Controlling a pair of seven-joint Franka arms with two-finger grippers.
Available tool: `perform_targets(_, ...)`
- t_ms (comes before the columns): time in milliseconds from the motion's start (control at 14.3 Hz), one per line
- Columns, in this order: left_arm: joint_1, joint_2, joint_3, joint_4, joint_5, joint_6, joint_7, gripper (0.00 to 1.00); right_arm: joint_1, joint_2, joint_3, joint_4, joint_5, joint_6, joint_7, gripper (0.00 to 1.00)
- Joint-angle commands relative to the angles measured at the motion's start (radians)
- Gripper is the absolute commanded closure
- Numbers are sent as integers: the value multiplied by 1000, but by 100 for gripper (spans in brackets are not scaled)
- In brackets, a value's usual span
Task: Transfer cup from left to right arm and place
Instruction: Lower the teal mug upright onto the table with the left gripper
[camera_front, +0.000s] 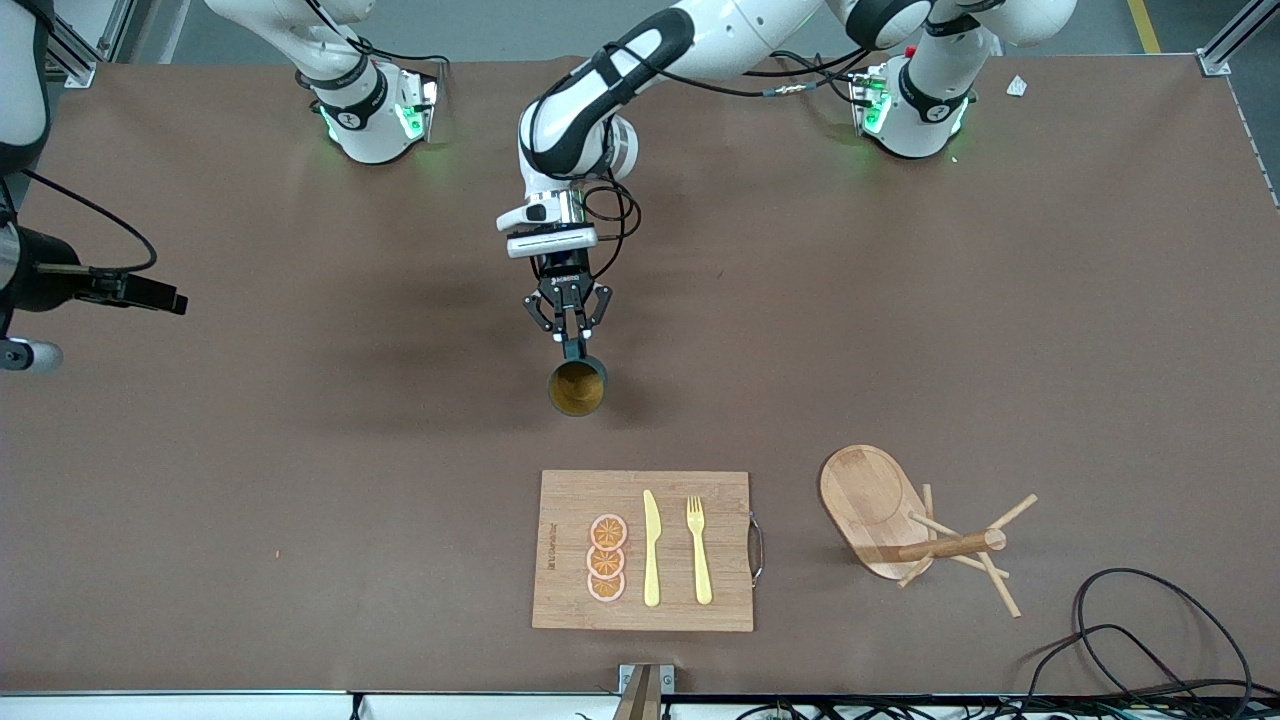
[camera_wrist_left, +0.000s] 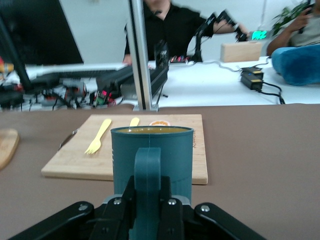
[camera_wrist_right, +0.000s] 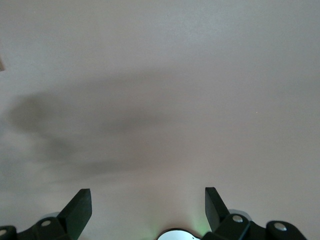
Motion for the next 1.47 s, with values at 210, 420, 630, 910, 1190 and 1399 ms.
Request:
perform_targets(210,-129,103,14,5,143,-195,-117,96,10,-10,12,-44,13,52,12,0)
perform_targets(420,-159,135,11,8,162,-219,-195,95,12,-10,12,-41,18,53,26,0)
perform_targets(630,-190,149,11,5,129,-226,-264,88,10,-10,13,-59,21,26,41,0)
perform_targets(910,-203,189,9,4,102,-245,-296,74,33,-8,15,-139,33,163,130,0)
perform_targets(1190,-219,191,5,1,62,-248,-355,1,81,16,15,-153,35,269,226,0)
perform_targets(1399,-224,145,-14,11,-62,-248,-350,0,87,56,15,-156,35,292,294,0)
